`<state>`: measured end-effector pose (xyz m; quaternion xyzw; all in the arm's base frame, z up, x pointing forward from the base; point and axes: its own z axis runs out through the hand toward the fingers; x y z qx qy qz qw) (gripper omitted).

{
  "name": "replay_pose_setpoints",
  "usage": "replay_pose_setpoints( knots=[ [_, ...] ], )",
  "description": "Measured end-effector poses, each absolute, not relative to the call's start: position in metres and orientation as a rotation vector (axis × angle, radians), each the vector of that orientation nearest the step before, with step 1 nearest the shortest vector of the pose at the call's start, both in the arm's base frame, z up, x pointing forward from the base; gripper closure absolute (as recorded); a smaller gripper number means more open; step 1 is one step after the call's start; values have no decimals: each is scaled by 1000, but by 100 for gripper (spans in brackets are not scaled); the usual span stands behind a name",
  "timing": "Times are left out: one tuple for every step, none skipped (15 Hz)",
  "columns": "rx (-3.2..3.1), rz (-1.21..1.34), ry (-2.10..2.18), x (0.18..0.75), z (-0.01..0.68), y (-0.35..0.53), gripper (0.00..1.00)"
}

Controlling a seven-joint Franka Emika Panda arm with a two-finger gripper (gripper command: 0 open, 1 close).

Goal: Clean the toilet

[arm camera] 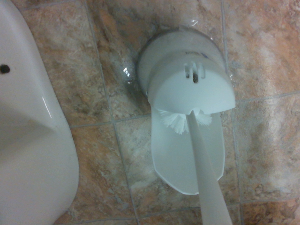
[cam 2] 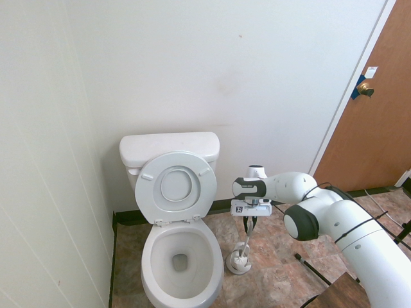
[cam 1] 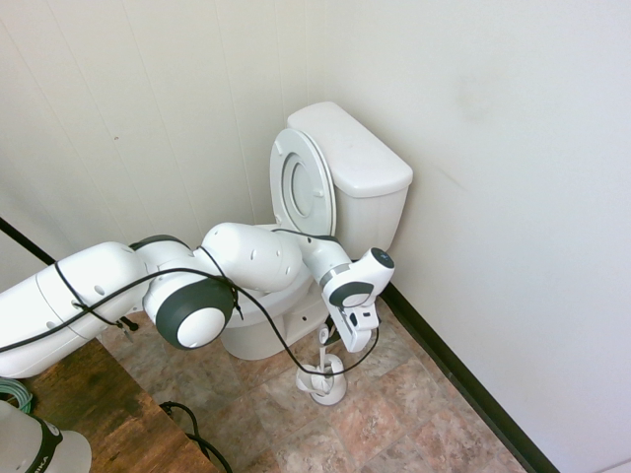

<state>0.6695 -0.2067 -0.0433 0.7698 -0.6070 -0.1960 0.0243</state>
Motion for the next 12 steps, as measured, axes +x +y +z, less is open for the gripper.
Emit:
replay_pose_setpoints(
  knots=[
    [2369,-619,-1884,672,-45,-205,100],
    [2360,-624,-1891,675,-45,-204,100],
    [2353,-626,-1896,676,-45,-203,100],
    [2350,-626,-1903,676,-45,-203,100],
    [2346,-627,-1908,675,-45,-204,100],
    [2340,-627,-1913,675,-45,-205,100],
    [2335,-626,-1918,675,-45,-206,100],
    [2329,-625,-1924,674,-45,-207,100],
    [2323,-624,-1928,674,-45,-209,100],
    [2318,-623,-1933,674,-44,-210,100],
    [2311,-623,-1940,674,-44,-210,100],
    [2305,-624,-1945,674,-44,-210,100]
  ],
)
